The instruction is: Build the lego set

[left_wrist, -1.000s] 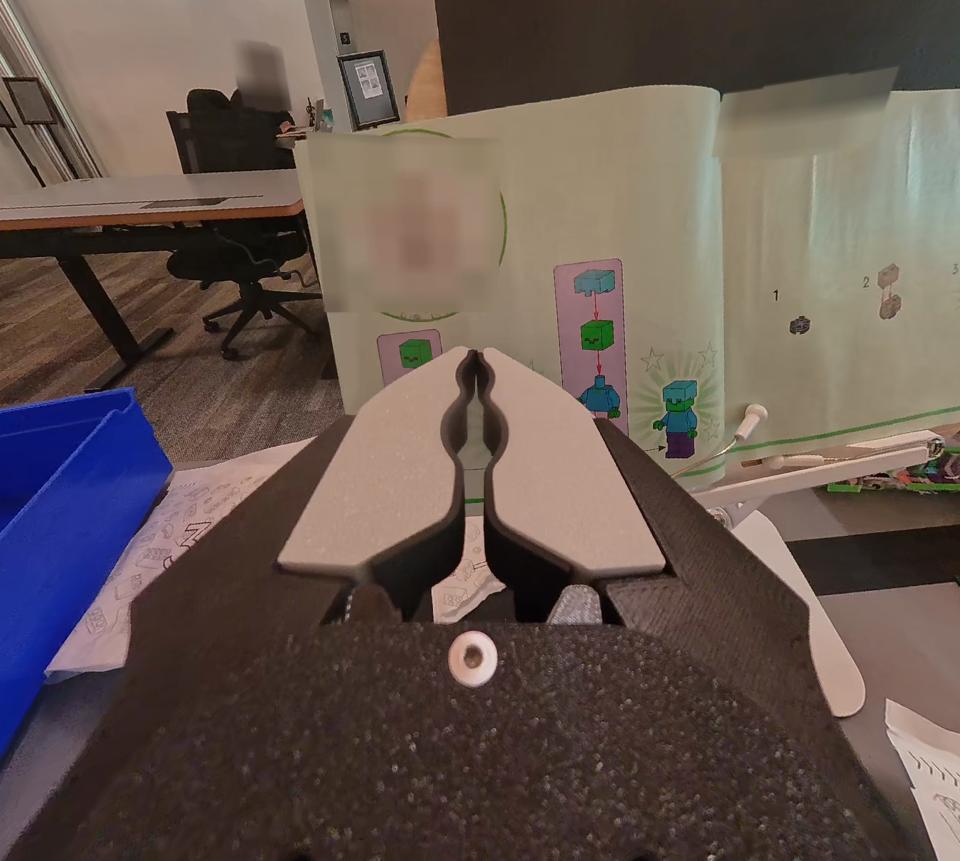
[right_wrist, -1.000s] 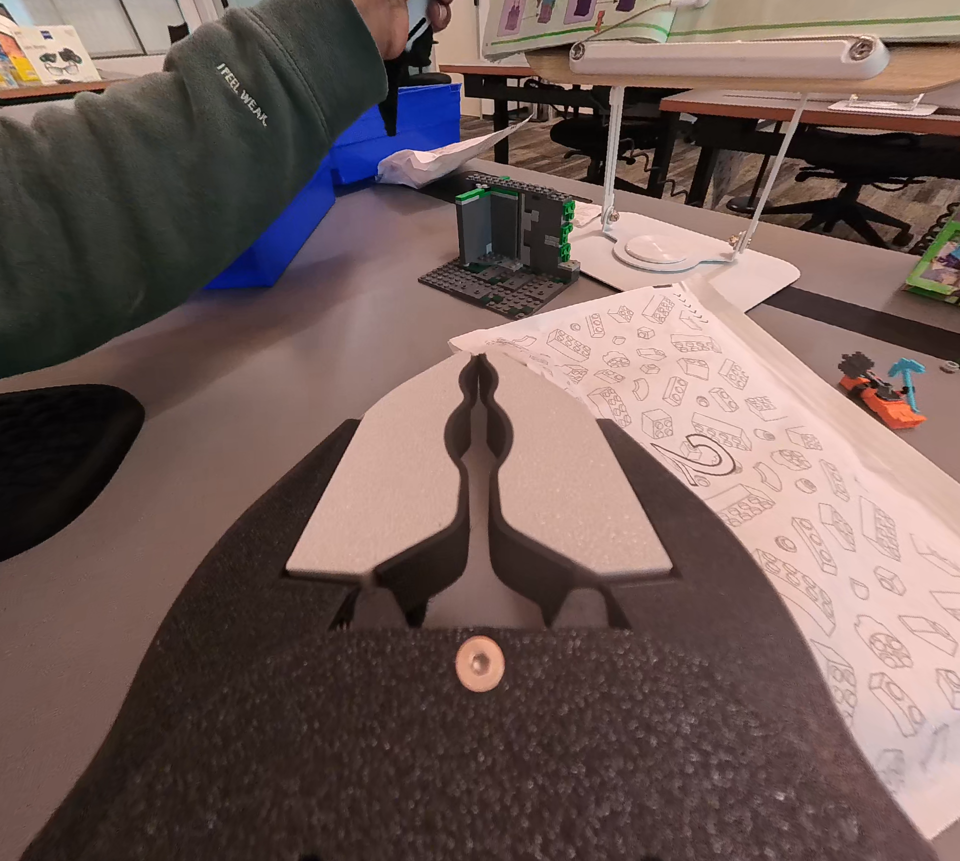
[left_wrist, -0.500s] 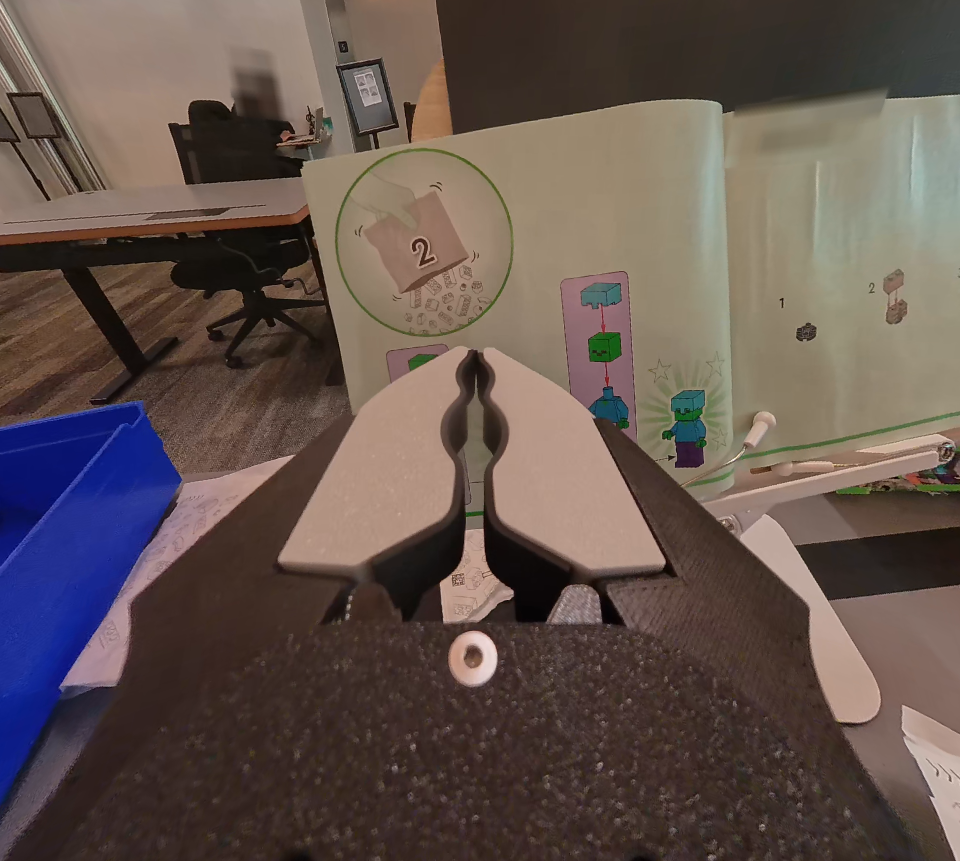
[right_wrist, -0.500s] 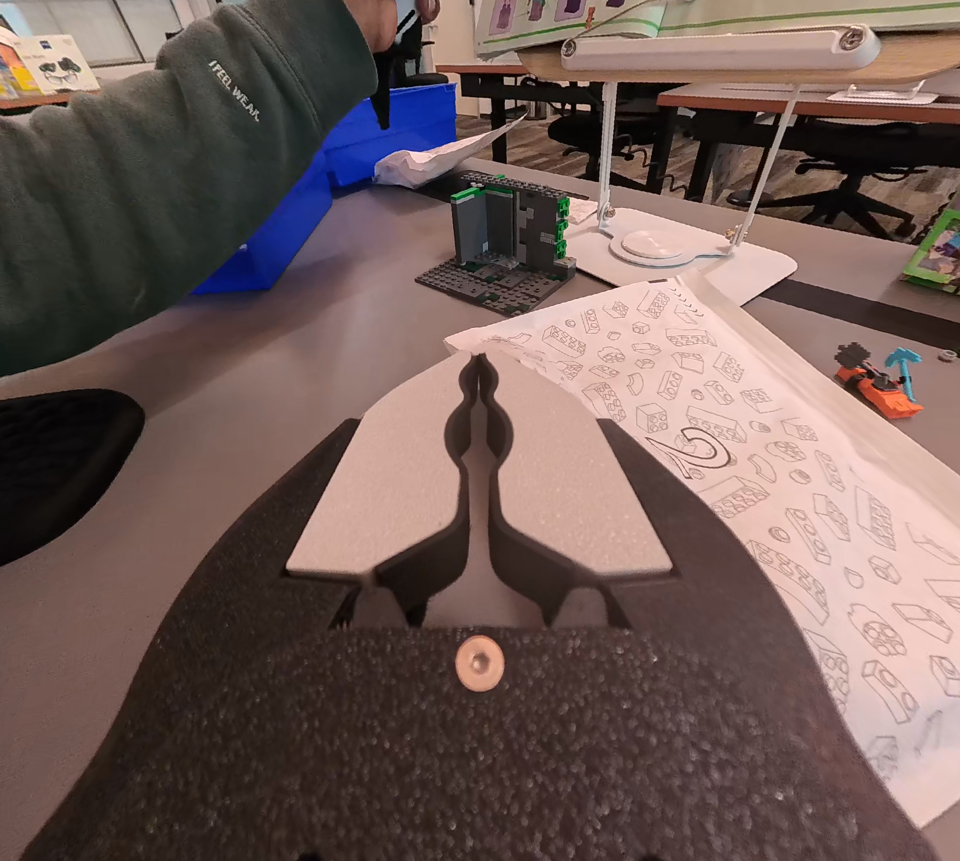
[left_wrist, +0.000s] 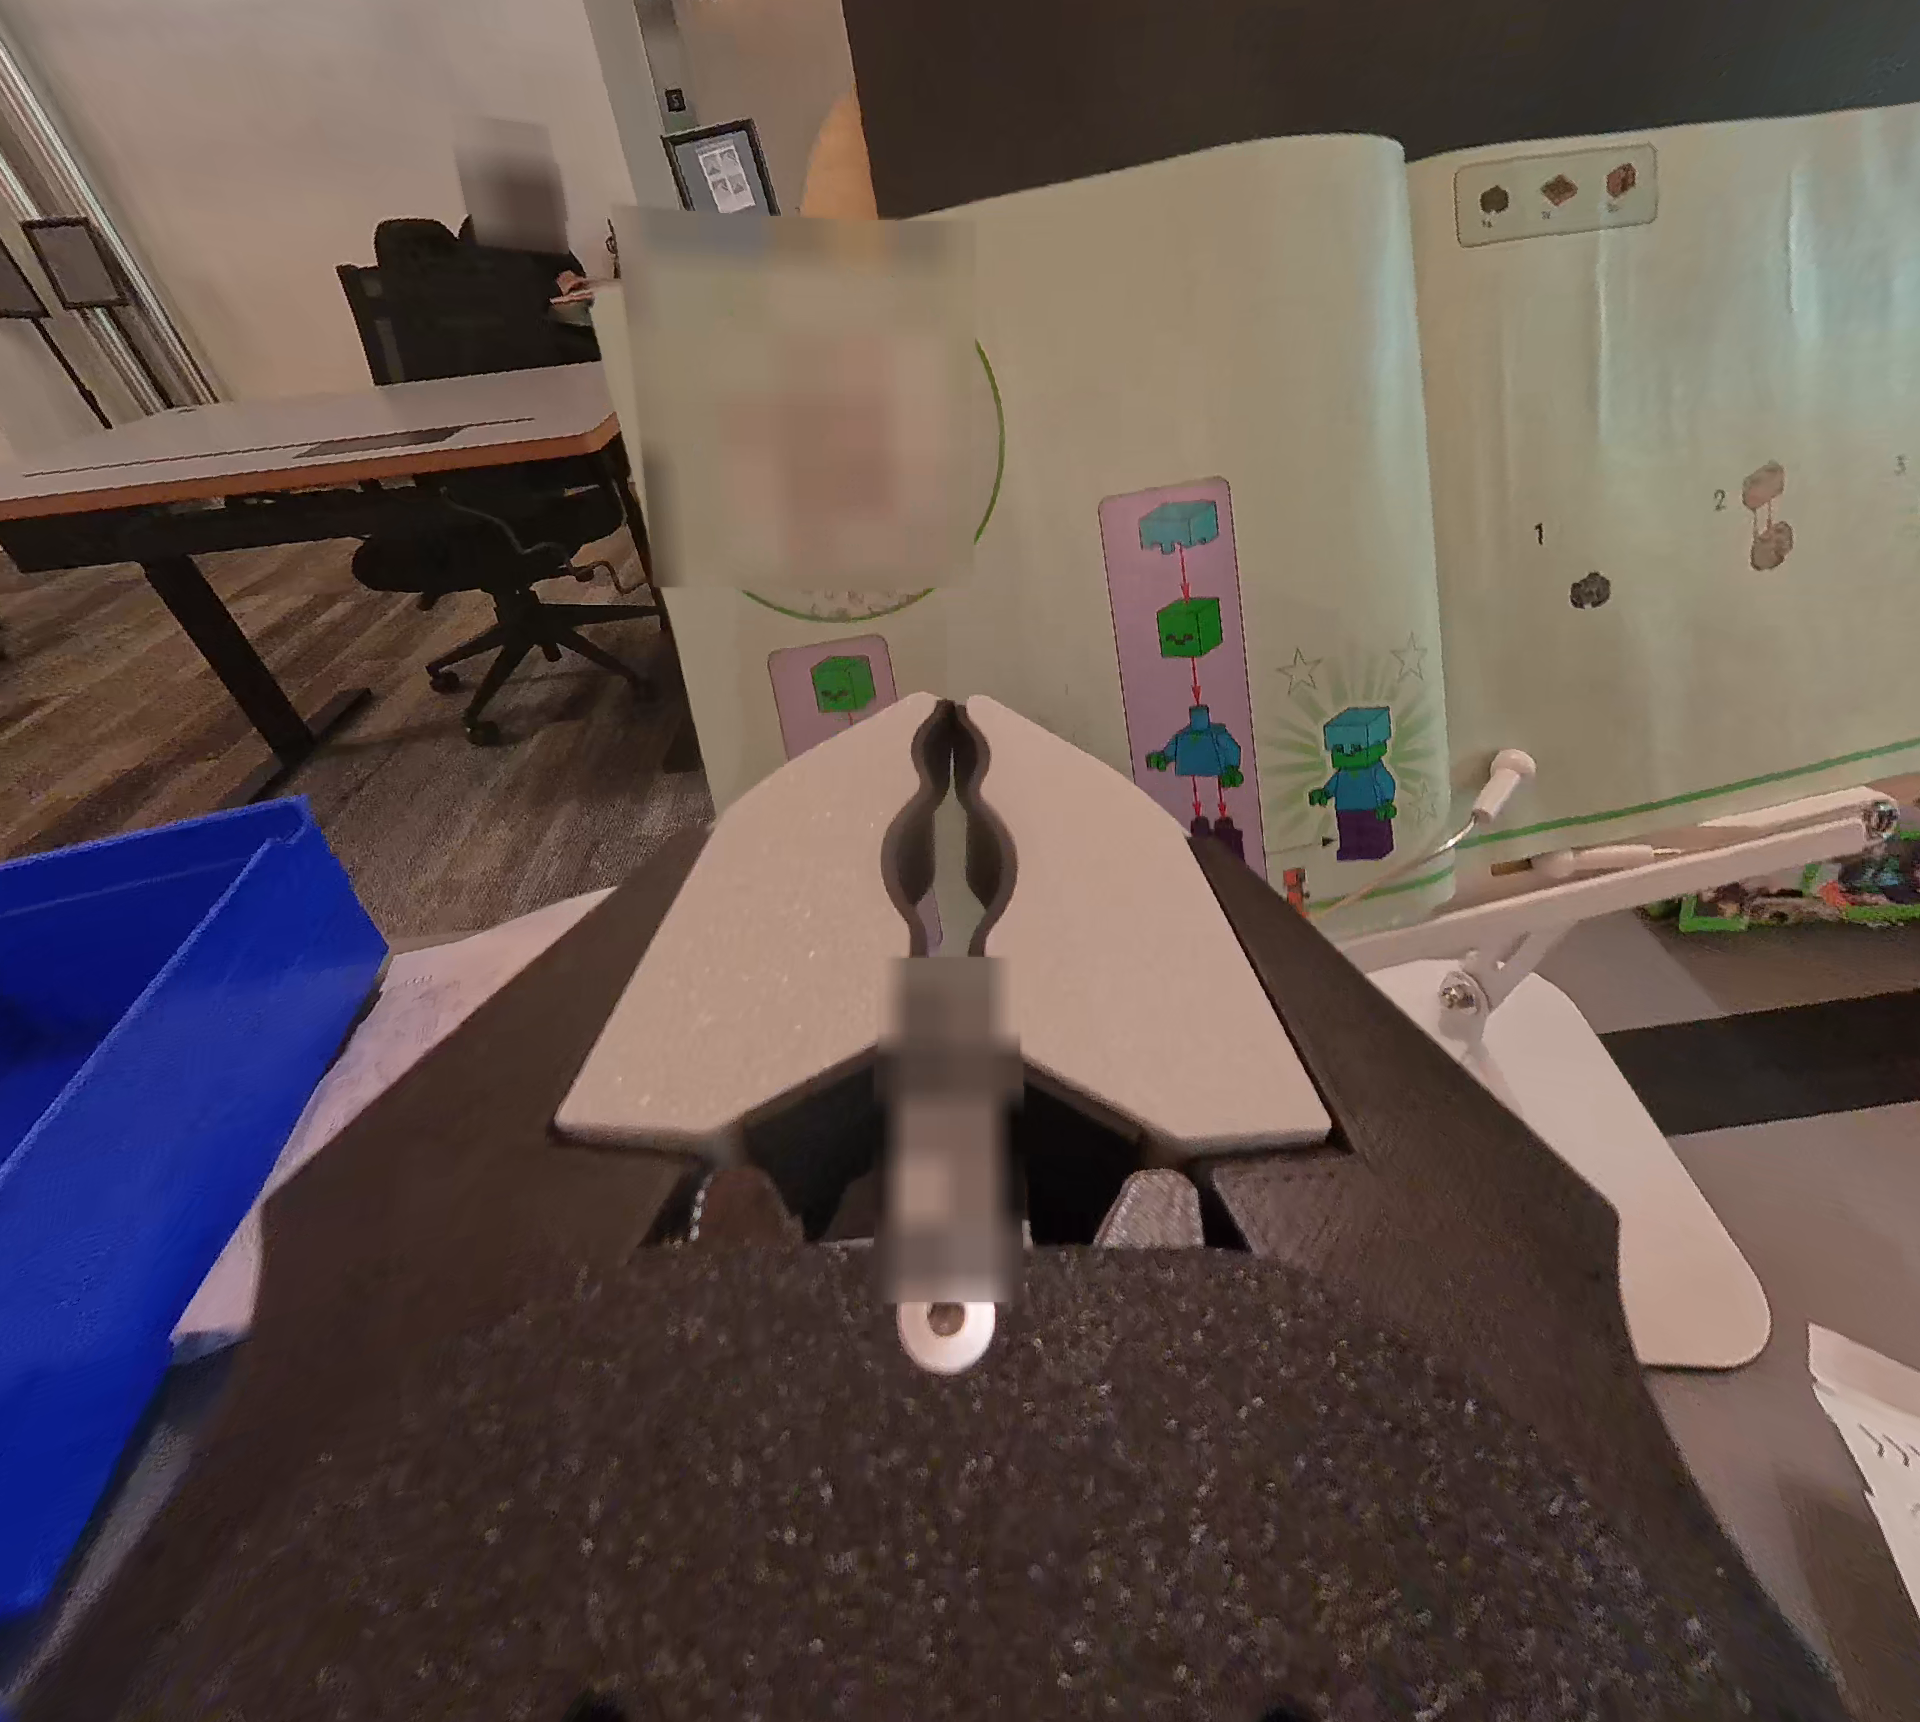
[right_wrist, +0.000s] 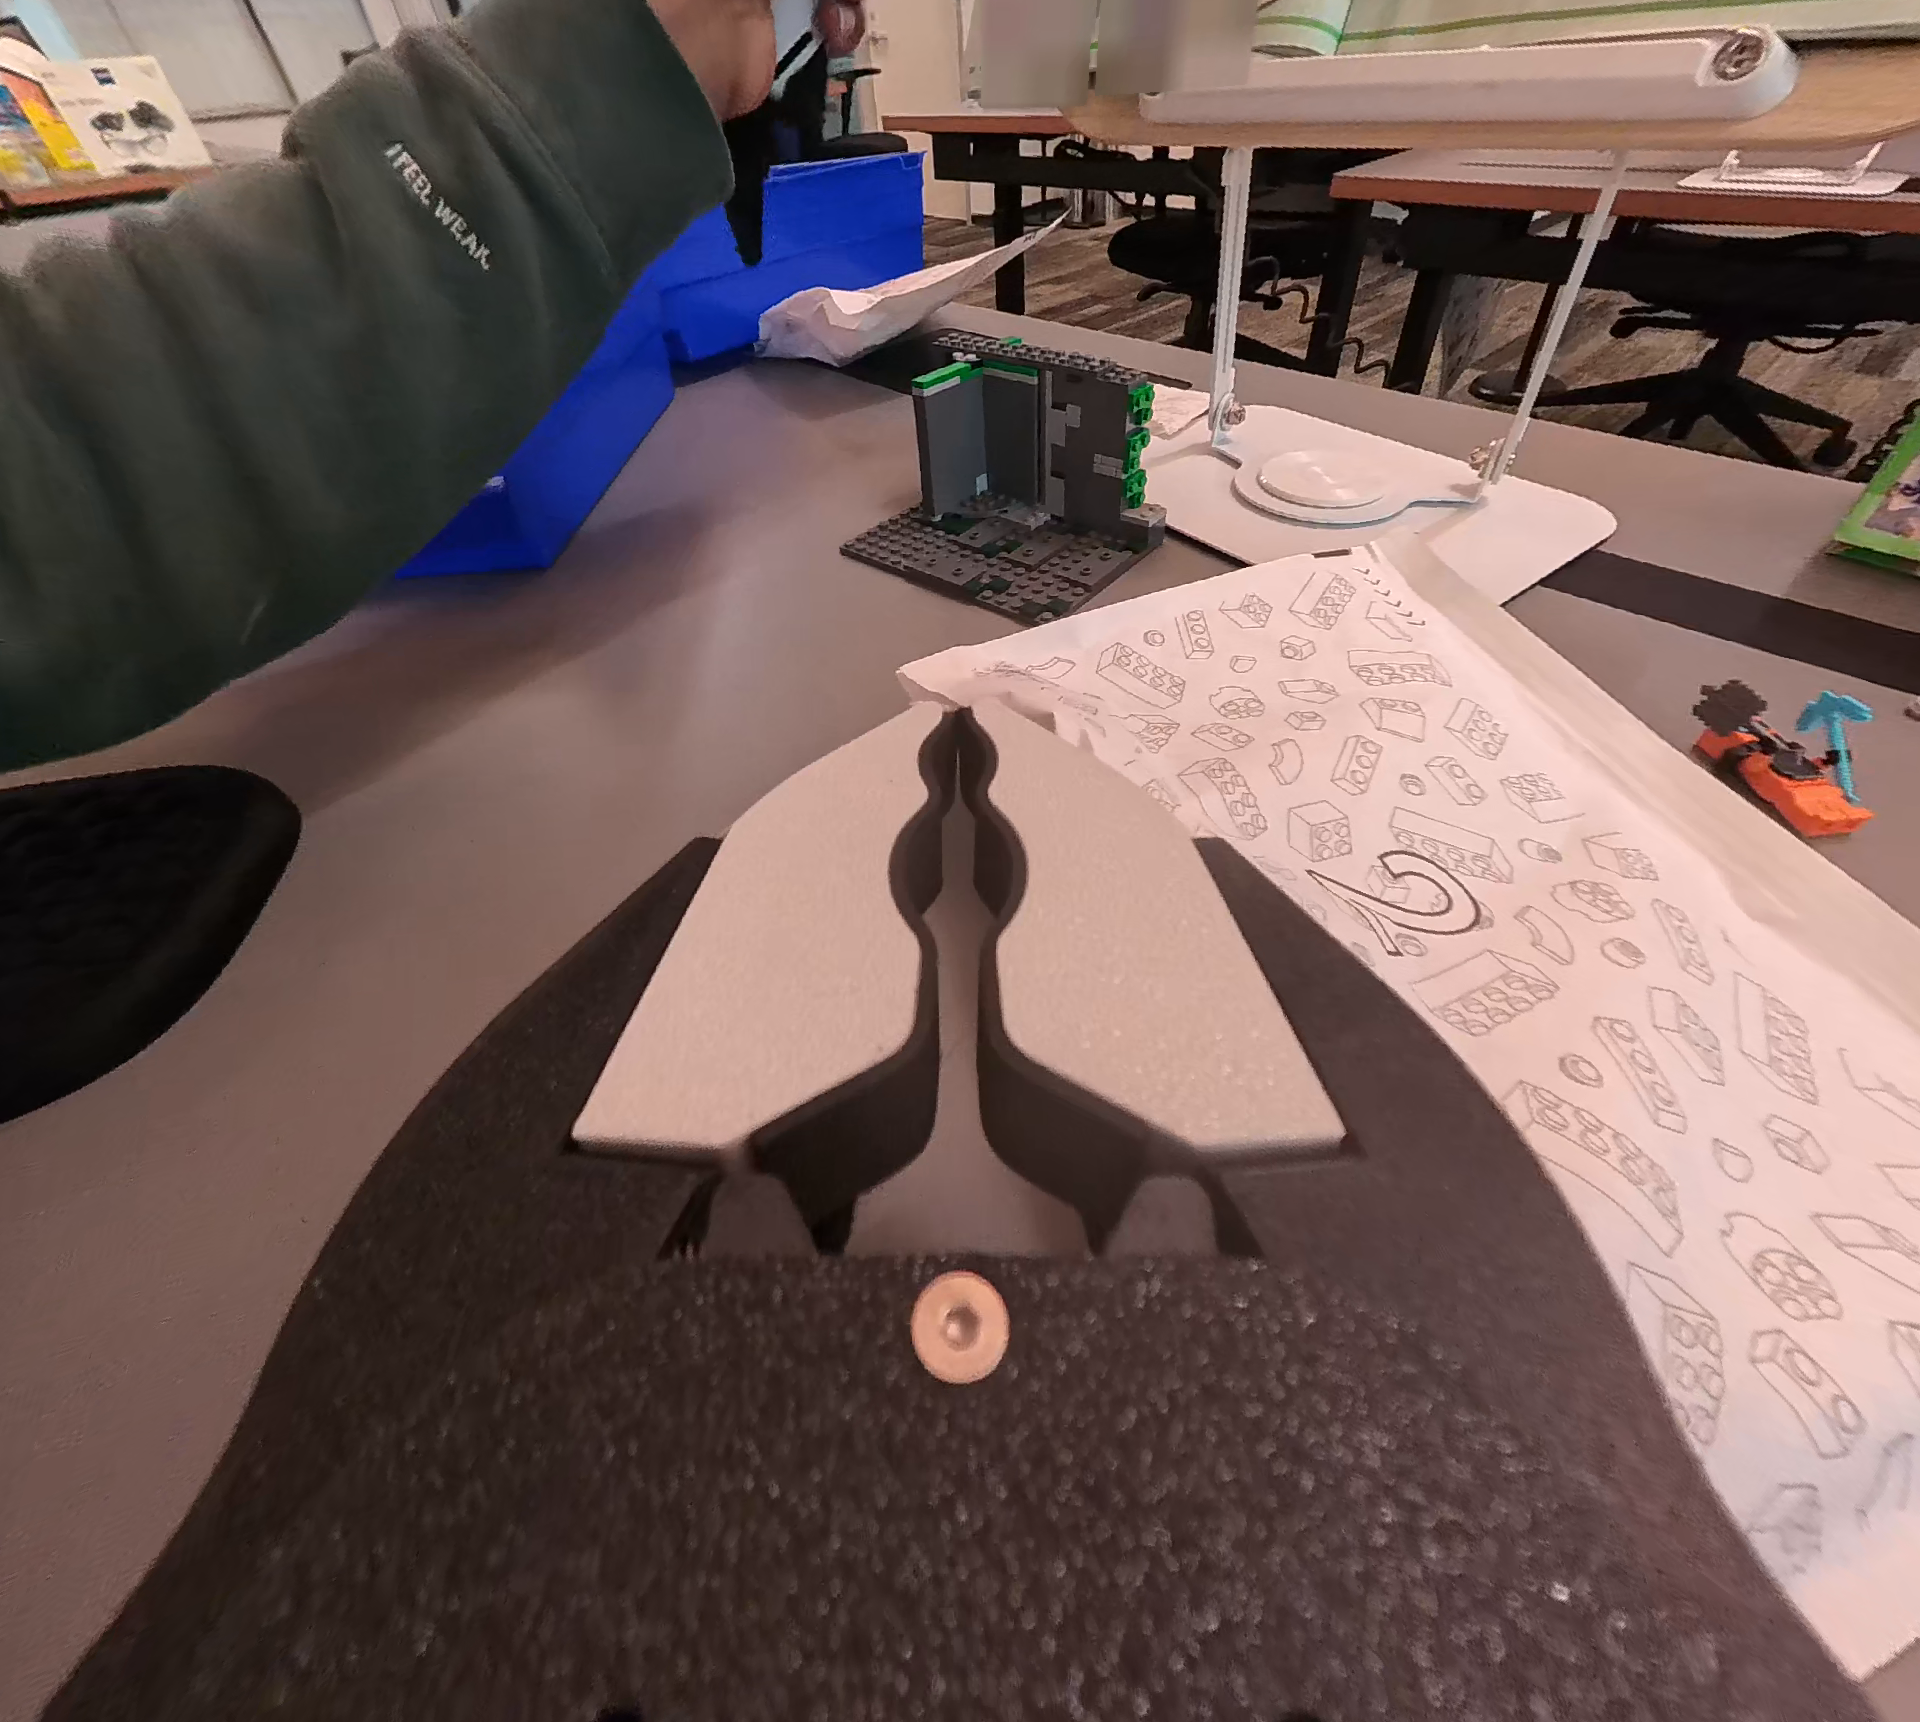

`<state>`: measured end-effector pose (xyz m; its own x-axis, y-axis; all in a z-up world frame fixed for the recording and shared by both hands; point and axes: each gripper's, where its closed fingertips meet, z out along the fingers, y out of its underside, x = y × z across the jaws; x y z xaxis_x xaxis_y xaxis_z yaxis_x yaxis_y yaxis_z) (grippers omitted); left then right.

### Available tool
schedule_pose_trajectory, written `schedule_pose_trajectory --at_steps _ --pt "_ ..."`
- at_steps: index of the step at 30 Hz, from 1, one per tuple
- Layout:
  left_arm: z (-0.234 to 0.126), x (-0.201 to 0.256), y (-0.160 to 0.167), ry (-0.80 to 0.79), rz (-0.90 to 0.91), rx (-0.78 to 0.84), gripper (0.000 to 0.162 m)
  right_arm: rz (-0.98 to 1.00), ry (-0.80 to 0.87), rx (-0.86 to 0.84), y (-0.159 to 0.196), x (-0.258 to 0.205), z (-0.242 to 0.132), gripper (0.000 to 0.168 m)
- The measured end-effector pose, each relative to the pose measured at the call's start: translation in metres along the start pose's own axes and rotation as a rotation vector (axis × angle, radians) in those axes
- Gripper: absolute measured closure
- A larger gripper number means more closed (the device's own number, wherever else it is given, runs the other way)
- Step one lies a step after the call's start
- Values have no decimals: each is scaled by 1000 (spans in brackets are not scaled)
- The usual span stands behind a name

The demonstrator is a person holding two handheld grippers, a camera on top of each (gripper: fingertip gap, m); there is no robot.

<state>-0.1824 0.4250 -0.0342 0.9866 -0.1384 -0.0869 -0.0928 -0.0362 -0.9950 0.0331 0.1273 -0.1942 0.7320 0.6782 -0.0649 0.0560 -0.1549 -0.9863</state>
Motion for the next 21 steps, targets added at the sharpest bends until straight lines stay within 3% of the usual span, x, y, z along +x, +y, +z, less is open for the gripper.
schedule_pose_trajectory --at_steps 12,21 --pt "-19 -5 64 -14 -67 -101 162 -8 -18 2 -1 -6 -1 168" --pt "-22 -2 68 -8 -69 -100 162 -9 -22 -5 1 -8 0 168"
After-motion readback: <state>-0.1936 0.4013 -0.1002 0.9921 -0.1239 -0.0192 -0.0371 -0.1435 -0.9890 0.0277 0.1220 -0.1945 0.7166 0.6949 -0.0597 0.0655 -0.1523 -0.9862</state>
